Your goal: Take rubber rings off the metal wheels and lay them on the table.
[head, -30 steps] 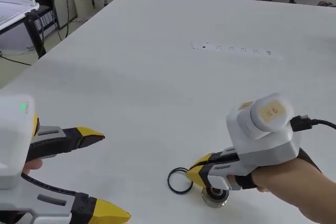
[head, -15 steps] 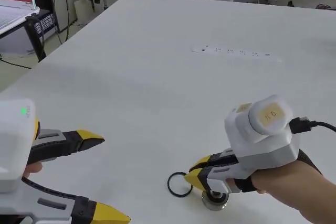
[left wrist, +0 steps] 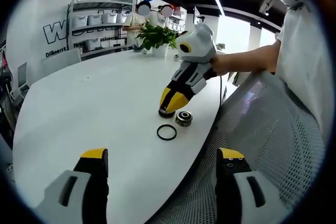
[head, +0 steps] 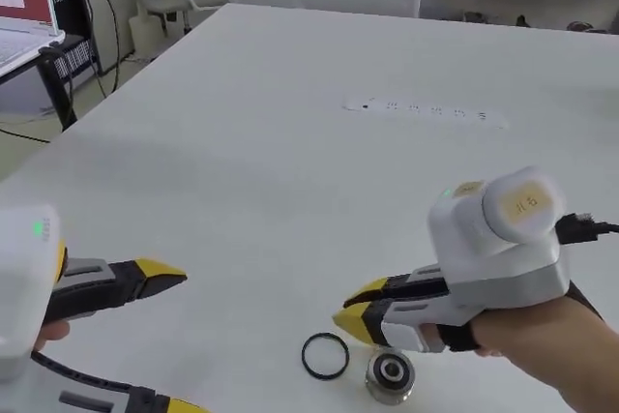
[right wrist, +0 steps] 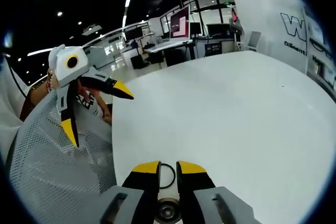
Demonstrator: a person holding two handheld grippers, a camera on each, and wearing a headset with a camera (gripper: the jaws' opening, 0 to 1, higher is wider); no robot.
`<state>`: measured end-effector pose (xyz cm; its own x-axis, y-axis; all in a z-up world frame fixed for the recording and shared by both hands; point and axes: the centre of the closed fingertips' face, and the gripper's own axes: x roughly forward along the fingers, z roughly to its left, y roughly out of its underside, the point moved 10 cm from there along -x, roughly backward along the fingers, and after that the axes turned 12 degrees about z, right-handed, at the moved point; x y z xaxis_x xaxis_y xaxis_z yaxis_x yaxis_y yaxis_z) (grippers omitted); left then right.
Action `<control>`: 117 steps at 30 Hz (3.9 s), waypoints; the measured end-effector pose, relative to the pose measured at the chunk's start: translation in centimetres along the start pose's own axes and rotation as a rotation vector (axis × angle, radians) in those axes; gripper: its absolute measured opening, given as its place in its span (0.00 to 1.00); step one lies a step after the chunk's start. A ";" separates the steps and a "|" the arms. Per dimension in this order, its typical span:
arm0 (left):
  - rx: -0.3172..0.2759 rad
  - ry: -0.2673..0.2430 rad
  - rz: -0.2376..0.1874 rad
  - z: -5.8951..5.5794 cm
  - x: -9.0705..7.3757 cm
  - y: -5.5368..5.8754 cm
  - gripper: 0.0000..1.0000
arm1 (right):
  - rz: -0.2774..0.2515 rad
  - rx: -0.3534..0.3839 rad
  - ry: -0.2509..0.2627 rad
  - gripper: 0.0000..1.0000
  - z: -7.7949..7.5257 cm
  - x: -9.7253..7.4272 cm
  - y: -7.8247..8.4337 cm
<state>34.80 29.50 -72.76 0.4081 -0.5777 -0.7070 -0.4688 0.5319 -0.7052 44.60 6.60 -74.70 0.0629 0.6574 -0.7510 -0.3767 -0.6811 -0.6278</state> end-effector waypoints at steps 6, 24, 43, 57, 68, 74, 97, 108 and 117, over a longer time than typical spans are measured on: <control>0.000 0.003 -0.007 0.0 0.0 -0.1 0.83 | -0.038 -0.016 0.012 0.14 0.1 -1.2 -0.7; 0.020 0.009 -0.025 0.0 0.0 -0.3 0.86 | -0.142 -0.045 0.040 0.24 -0.2 -5.2 -2.2; 0.045 -0.023 -0.071 0.9 -1.3 -0.9 0.88 | -0.137 -0.041 0.107 0.31 -1.3 -7.8 -0.2; 0.093 -0.087 -0.112 2.4 -4.1 -2.7 0.88 | -0.141 0.089 0.124 0.32 -3.0 -6.6 3.3; 0.147 -0.095 -0.136 3.1 -4.3 -4.7 0.87 | -0.097 0.106 0.102 0.31 -3.2 -5.6 4.4; 0.189 -0.090 -0.159 3.6 -4.1 -6.5 0.87 | -0.106 0.129 0.104 0.30 -3.7 -5.4 5.2; 0.381 0.021 -0.178 3.5 0.5 -13.8 0.79 | -0.132 0.180 0.091 0.29 -4.1 -4.8 6.5; 0.379 0.061 -0.197 3.4 4.2 -15.4 0.71 | -0.123 0.171 0.091 0.28 -4.0 -4.6 7.0; 0.370 0.093 -0.180 2.8 7.1 -14.3 0.66 | -0.123 0.166 0.094 0.27 -4.0 -4.5 7.0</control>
<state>46.61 19.51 -67.80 0.3772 -0.7263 -0.5747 -0.0765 0.5940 -0.8009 45.43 -2.41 -76.52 0.2009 0.6939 -0.6915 -0.5076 -0.5300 -0.6793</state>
